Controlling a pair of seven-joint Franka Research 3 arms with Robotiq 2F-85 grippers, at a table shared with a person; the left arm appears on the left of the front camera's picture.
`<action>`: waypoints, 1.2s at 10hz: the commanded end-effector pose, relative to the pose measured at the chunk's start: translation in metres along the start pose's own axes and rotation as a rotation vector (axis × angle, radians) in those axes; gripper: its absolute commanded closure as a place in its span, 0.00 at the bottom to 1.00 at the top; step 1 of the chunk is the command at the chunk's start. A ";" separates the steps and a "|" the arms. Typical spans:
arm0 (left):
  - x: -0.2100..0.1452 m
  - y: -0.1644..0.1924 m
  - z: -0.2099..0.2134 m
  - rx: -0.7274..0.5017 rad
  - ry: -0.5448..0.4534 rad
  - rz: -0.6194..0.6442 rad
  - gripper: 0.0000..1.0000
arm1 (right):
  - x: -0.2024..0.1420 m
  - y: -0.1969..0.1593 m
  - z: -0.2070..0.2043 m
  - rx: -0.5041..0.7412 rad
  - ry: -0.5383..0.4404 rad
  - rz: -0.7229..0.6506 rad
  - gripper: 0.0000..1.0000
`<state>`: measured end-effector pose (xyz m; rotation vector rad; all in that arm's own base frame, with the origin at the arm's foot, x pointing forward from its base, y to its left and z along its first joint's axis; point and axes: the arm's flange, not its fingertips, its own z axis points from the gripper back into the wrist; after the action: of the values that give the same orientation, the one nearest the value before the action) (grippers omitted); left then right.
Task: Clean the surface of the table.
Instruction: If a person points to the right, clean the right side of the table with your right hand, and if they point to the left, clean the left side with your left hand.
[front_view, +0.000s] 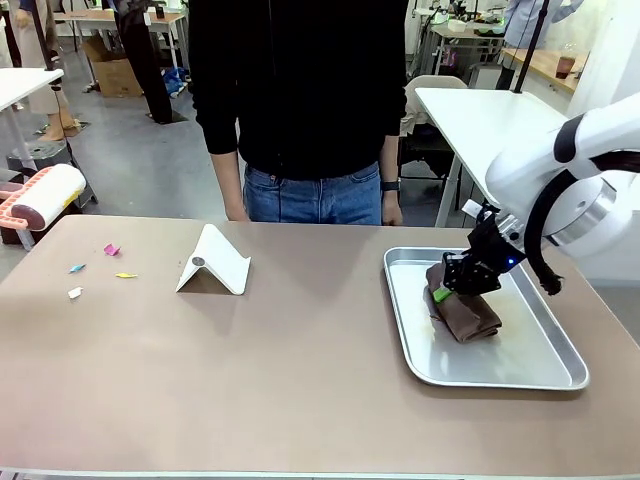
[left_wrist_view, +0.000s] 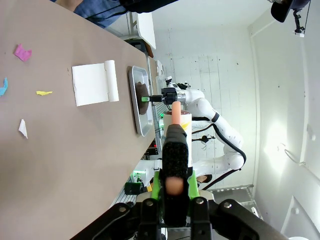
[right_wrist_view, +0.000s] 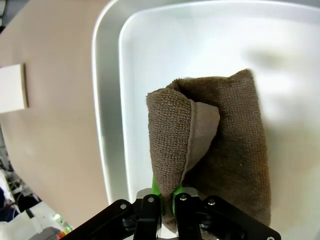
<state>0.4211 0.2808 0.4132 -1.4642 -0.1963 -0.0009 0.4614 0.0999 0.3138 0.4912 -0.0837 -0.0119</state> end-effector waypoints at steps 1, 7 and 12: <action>-0.002 -0.004 0.001 -0.011 0.012 -0.017 1.00 | -0.003 0.013 -0.005 0.044 0.022 0.061 1.00; -0.002 -0.004 0.001 -0.011 0.012 -0.017 1.00 | -0.018 0.032 -0.027 -0.133 0.044 0.179 1.00; -0.002 -0.004 0.001 -0.011 0.012 -0.017 1.00 | -0.008 0.006 -0.020 -0.228 -0.008 0.095 1.00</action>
<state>0.4211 0.2809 0.4133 -1.4641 -0.1964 -0.0009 0.4509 0.1303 0.3048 0.3284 -0.0897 0.1332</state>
